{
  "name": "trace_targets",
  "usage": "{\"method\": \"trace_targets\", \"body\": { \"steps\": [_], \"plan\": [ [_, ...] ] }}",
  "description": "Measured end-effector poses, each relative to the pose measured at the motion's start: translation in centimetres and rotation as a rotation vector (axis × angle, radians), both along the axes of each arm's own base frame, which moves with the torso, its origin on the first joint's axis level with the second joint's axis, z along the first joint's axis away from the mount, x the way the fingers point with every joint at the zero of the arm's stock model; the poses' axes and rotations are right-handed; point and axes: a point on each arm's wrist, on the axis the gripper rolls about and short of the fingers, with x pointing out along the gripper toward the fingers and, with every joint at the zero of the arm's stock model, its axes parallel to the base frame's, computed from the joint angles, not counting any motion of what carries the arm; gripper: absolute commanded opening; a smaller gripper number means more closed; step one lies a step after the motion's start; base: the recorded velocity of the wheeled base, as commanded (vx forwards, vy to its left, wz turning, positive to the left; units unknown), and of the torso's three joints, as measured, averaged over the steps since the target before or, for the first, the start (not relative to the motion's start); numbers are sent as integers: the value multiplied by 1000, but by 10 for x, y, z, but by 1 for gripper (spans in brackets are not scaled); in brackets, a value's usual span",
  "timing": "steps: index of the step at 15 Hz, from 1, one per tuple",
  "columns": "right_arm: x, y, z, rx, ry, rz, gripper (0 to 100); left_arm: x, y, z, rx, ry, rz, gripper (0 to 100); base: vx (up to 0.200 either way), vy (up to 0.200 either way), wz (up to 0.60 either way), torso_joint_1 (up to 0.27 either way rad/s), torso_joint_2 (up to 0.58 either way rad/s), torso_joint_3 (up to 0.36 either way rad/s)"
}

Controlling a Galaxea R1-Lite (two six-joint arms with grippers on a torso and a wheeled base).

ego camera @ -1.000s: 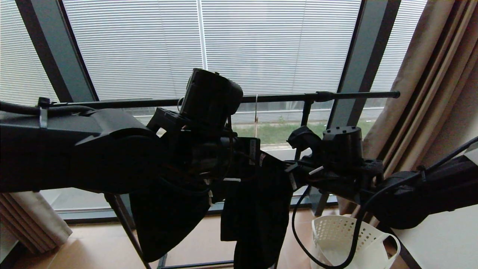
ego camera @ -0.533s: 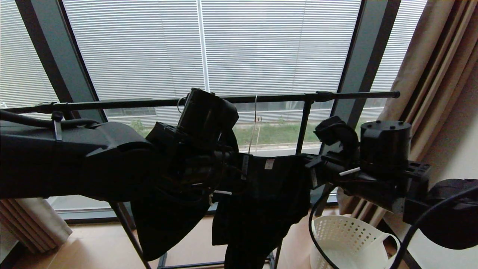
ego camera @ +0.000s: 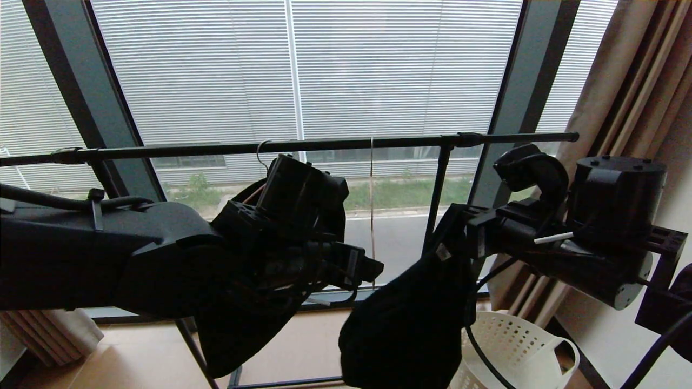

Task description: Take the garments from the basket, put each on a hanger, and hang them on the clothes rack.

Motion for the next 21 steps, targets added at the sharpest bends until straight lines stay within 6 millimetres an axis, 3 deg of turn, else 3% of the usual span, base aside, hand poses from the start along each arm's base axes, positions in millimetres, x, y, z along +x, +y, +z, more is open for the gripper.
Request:
{"method": "trace_targets", "body": {
  "steps": [8, 15, 17, 21],
  "plan": [
    [-5, -23, 5, -13, -19, -72, 0, 21, 2, 8, -39, -77, 35, 100, 0, 0, 0, 0, 0, 0],
    [23, -34, -6, 4, -18, -128, 0, 26, -2, 4, -34, -77, 46, 100, 0, 0, 0, 0, 0, 0],
    [22, -25, -10, 32, -10, -100, 0, 26, -2, 3, -30, -73, 47, 100, 0, 0, 0, 0, 0, 0],
    [4, 17, -17, 94, 27, 51, 0, 27, -2, 2, -24, -75, 60, 100, 0, 0, 0, 0, 0, 0]
  ]
}}
